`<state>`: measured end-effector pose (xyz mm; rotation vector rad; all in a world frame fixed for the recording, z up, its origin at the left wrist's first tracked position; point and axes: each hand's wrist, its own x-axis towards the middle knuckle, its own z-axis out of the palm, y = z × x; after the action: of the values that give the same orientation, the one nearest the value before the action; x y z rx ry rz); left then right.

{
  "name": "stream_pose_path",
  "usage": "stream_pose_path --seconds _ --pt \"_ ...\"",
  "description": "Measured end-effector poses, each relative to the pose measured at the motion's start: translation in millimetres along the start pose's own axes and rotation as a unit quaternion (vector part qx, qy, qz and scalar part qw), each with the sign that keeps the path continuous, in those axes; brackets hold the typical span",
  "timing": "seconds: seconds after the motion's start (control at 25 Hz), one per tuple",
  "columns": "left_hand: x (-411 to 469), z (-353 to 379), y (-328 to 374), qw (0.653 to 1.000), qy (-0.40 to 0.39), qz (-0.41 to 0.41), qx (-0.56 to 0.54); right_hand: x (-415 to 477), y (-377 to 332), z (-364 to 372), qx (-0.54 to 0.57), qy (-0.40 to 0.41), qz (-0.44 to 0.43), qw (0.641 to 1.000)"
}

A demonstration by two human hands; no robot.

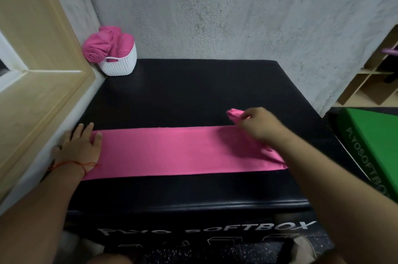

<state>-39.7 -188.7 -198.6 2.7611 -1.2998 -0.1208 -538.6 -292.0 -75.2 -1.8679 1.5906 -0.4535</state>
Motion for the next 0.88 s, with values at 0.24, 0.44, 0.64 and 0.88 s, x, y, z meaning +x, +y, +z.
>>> stream_pose_path --seconds 0.24,0.44,0.64,0.88 --pt "-7.3 -4.5 1.0 1.0 0.006 -0.001 -0.004 -9.7 -7.4 89.8 -0.046 -0.051 0.003 0.998" --pt "-6.0 -3.5 -1.6 1.0 0.015 0.003 0.002 -15.5 30.4 29.5 0.044 0.088 0.031 0.995" --pt "-16.7 -15.7 7.2 1.0 0.007 0.009 0.005 -10.5 101.2 -15.8 0.045 0.038 0.261 0.964" --pt "-23.8 -24.5 2.2 0.995 0.075 0.071 0.011 13.9 75.7 -51.8 0.036 -0.157 0.244 0.956"
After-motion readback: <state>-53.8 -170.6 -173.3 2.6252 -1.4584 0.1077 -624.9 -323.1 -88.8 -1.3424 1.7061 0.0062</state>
